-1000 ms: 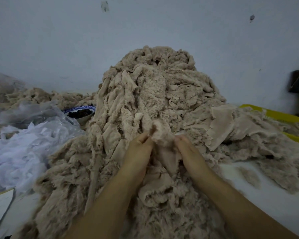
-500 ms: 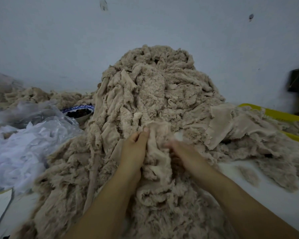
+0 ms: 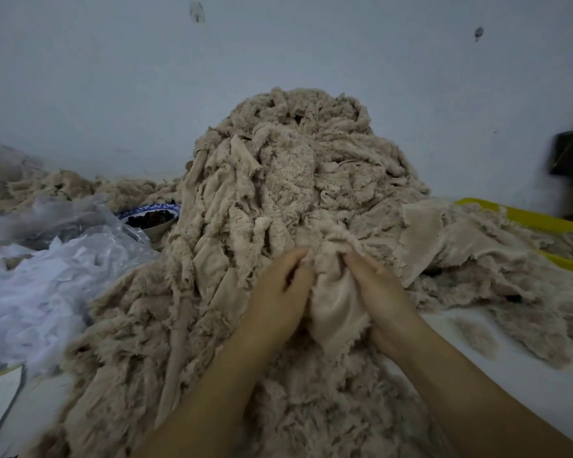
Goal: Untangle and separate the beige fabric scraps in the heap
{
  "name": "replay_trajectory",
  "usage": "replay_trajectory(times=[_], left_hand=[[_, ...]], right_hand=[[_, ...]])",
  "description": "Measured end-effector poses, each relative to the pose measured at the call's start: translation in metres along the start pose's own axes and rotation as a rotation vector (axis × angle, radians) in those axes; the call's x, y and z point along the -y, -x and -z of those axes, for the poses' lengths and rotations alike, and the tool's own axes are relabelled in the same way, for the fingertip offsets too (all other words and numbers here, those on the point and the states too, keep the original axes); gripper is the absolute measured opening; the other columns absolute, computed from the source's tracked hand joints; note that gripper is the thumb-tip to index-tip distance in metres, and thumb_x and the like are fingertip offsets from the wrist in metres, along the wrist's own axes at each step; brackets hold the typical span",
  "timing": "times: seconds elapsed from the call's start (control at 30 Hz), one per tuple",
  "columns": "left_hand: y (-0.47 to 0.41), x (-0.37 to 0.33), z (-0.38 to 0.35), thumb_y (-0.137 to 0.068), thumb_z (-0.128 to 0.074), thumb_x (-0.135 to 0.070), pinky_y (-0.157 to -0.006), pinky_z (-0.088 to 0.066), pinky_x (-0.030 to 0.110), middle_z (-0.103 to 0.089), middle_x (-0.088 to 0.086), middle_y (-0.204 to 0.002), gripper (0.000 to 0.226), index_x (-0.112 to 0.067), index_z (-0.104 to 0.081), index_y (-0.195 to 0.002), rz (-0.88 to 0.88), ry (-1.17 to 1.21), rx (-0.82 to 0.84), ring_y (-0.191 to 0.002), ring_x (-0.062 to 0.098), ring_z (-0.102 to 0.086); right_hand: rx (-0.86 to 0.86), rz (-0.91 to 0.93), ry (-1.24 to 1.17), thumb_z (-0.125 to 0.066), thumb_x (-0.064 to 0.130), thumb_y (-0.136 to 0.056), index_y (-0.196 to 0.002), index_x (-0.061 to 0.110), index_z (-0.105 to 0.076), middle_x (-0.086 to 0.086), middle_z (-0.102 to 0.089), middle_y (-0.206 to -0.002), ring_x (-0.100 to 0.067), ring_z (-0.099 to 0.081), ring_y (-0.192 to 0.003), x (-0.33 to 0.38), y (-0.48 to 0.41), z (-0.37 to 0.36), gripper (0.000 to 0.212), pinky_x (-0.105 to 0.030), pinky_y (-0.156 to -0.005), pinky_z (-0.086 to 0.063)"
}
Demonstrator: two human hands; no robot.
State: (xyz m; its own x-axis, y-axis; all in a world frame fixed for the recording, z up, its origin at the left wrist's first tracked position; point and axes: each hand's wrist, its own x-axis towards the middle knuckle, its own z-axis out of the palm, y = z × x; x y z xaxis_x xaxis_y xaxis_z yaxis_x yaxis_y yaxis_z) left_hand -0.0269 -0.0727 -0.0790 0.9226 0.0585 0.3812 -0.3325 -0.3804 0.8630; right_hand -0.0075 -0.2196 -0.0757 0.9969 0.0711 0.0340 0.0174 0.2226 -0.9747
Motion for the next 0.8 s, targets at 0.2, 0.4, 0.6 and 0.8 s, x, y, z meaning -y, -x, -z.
replay_trajectory(times=[0.2,0.4,0.6,0.8], left_hand=[[0.002,0.005,-0.009,-0.098,-0.056,-0.044,-0.055,-0.039,0.019,-0.055,-0.003,-0.072,0.039,-0.007,-0.058,-0.087,-0.019,-0.026,0.013,-0.060,0.005,-0.048],[-0.006,0.009,0.003,-0.085,-0.066,-0.058,-0.069,-0.058,0.030,-0.072,-0.001,-0.080,0.034,-0.026,-0.076,-0.092,0.293,0.396,-0.002,-0.077,0.012,-0.070],[-0.013,0.015,0.004,-0.098,-0.042,-0.057,-0.062,-0.050,0.026,-0.069,-0.012,-0.067,0.050,-0.026,-0.075,-0.078,0.334,0.352,-0.218,-0.067,0.009,-0.065],[-0.015,0.031,0.006,-0.101,-0.045,-0.031,-0.061,-0.050,0.023,-0.068,-0.007,-0.077,0.030,-0.020,-0.068,-0.086,0.312,0.209,-0.276,-0.061,-0.003,-0.062]], right_hand=[[0.045,0.114,0.123,-0.062,0.057,-0.086,-0.090,0.031,-0.076,0.002,-0.077,-0.095,-0.015,-0.074,-0.091,-0.002,0.004,-0.004,0.029,-0.040,-0.086,-0.057],[0.225,0.177,0.194,-0.069,0.063,-0.071,-0.107,0.050,-0.057,0.025,-0.066,-0.112,0.010,-0.063,-0.100,-0.005,0.000,0.002,0.040,-0.015,-0.077,-0.054],[0.142,0.222,0.299,-0.067,0.041,-0.090,-0.089,0.030,-0.067,0.013,-0.070,-0.077,-0.006,-0.065,-0.068,-0.011,-0.011,0.014,0.011,-0.018,-0.057,-0.048],[-0.107,-0.039,-0.426,-0.053,0.057,-0.092,-0.121,0.008,-0.057,-0.009,-0.066,-0.113,-0.018,-0.071,-0.094,0.011,-0.018,0.035,0.057,-0.025,-0.064,-0.056]])
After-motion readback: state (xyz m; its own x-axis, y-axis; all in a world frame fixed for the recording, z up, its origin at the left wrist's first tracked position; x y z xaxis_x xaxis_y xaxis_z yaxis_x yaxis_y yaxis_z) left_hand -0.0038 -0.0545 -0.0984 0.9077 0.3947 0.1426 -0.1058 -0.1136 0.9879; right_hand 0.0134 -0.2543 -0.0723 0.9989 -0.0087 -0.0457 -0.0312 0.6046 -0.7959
